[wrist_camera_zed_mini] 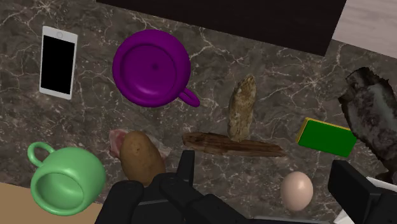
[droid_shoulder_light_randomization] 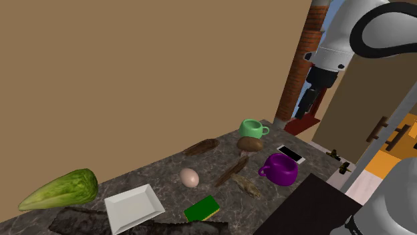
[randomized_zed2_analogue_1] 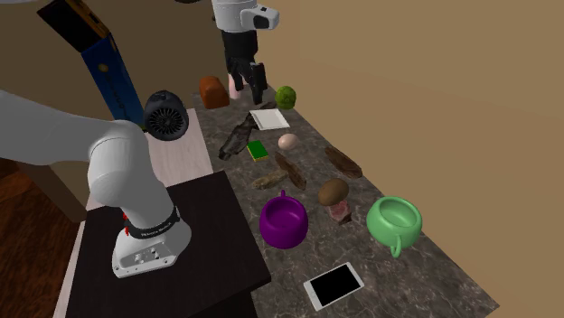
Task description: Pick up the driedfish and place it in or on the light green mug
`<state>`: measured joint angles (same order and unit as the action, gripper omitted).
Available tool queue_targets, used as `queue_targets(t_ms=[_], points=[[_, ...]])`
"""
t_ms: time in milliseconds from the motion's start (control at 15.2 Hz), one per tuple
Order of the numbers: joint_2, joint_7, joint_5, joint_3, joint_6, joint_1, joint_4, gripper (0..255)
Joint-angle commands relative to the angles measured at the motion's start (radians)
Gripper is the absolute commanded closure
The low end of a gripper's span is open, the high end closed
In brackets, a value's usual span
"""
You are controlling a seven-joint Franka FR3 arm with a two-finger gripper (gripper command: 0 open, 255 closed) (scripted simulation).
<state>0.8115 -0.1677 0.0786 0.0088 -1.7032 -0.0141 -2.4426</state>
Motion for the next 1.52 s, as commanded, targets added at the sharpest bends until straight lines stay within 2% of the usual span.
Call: queue_targets(t_ms=[0,396,726,1122,1452], points=[[0.000,0.000,0.000,0.000,0.000,0.000,0.000,0],[-0.078,0.027,0.010,0.056,-0.202,-0.016,-0.136,0],[-0.192,0.055,0.015,0.105,-0.385,-0.028,-0.216,0],[-0.389,0.101,0.001,0.165,-0.615,-0.030,-0.265,0],[-0.597,0.169,-0.055,0.218,-0.804,-0.013,-0.263,0]])
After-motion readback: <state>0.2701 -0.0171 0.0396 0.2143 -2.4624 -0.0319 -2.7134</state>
